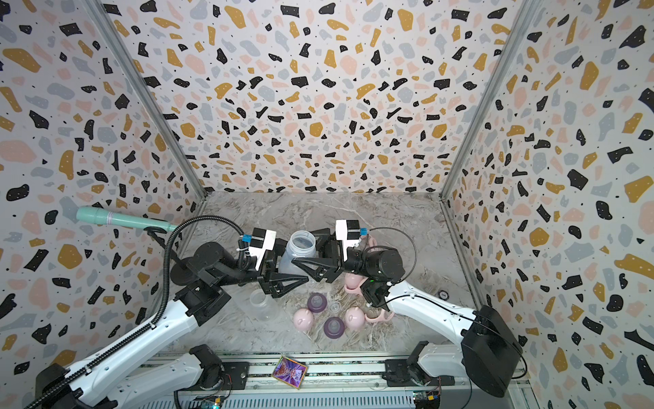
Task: Assemble the baby bottles
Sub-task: Pick up the baby bottle from the center of the board.
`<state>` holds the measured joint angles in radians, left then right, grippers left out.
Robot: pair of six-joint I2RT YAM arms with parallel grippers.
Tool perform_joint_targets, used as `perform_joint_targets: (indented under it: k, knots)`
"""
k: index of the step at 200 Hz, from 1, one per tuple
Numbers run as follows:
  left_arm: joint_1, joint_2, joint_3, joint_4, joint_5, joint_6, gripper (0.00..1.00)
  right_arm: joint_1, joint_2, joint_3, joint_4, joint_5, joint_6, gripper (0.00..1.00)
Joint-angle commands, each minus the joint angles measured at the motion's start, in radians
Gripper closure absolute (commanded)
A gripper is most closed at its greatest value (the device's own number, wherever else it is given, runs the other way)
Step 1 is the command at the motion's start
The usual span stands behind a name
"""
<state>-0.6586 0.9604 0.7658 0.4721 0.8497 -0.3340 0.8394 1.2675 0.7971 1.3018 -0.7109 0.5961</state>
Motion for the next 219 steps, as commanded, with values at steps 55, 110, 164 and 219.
perform_joint_targets:
  k: [55,110,164,219]
  knots:
    - [-0.015,-0.006,0.01,0.119,-0.026,-0.042,0.07,0.023,0.032,0.006,0.134,-0.03,0.056,0.98]
    - [-0.016,-0.014,-0.005,-0.018,-0.099,0.062,0.22,0.024,0.03,0.021,0.109,-0.038,0.061,0.98]
    - [-0.016,0.025,0.04,-0.173,-0.191,0.154,0.5,0.024,0.011,0.017,0.055,-0.027,0.043,0.96]
    - [-0.016,-0.001,0.027,-0.209,-0.288,0.177,0.74,0.003,-0.114,0.002,-0.26,0.001,-0.103,0.78]
